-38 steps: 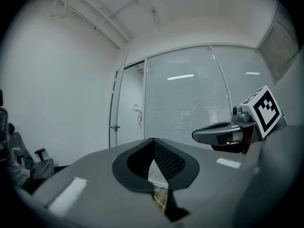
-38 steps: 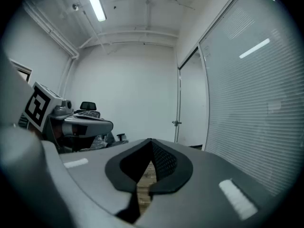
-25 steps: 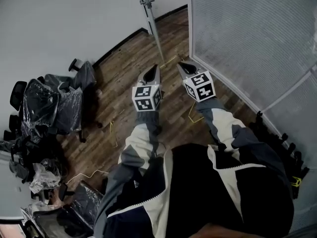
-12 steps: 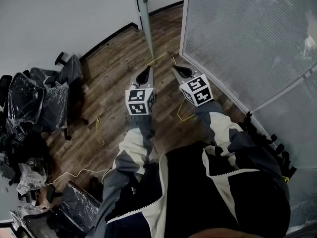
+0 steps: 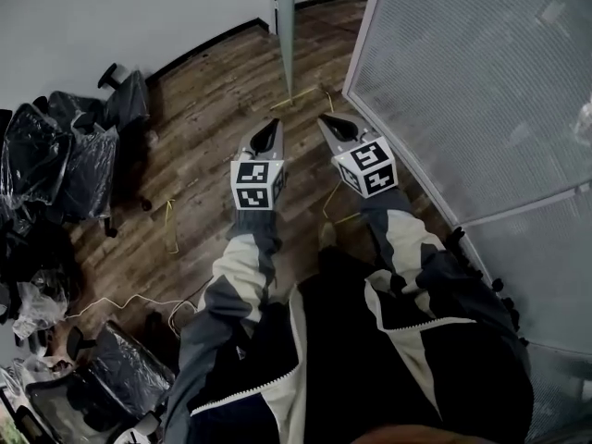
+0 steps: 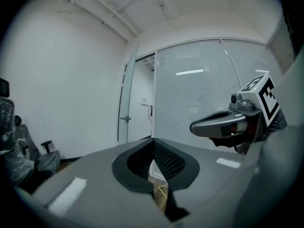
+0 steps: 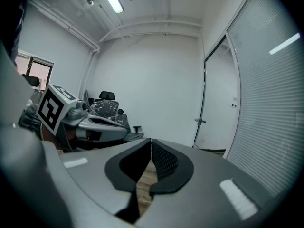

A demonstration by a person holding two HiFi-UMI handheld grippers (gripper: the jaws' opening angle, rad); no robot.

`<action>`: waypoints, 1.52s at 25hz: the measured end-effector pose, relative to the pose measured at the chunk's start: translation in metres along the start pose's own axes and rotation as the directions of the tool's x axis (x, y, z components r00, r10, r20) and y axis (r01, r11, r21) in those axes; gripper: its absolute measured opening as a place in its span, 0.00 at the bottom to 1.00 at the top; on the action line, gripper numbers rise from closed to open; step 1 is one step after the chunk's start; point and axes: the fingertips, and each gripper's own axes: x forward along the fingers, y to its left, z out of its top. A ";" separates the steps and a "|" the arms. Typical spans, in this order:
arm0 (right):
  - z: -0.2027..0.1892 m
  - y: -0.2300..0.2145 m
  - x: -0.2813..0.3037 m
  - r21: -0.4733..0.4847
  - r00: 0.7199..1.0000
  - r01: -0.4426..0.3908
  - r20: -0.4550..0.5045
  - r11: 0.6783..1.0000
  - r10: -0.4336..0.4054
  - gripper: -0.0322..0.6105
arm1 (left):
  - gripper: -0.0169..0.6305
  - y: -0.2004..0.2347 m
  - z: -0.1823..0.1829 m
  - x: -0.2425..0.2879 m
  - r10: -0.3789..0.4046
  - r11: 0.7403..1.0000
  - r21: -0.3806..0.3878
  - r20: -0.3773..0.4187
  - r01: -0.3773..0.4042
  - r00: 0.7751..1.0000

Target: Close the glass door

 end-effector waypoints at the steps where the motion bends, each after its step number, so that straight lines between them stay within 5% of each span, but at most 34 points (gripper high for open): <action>1: 0.000 -0.009 0.009 0.009 1.000 -0.007 0.005 1.000 0.007 0.06 | 0.04 0.007 -0.002 0.009 0.014 1.000 -0.008 -0.005 -0.014 1.000; 17: 0.006 -0.150 0.155 0.036 0.991 -0.128 0.030 0.991 0.127 0.06 | 0.04 0.080 0.019 0.174 0.169 0.986 -0.002 -0.036 -0.169 0.985; 24: 0.006 -0.158 0.208 0.087 0.985 -0.169 0.038 0.982 0.166 0.06 | 0.04 0.119 -0.009 0.201 0.177 0.983 -0.022 -0.110 -0.180 0.978; 38: 0.053 -0.166 0.371 0.064 0.998 -0.045 0.036 0.997 0.043 0.06 | 0.04 0.276 0.025 0.290 0.029 0.999 0.017 -0.022 -0.029 0.999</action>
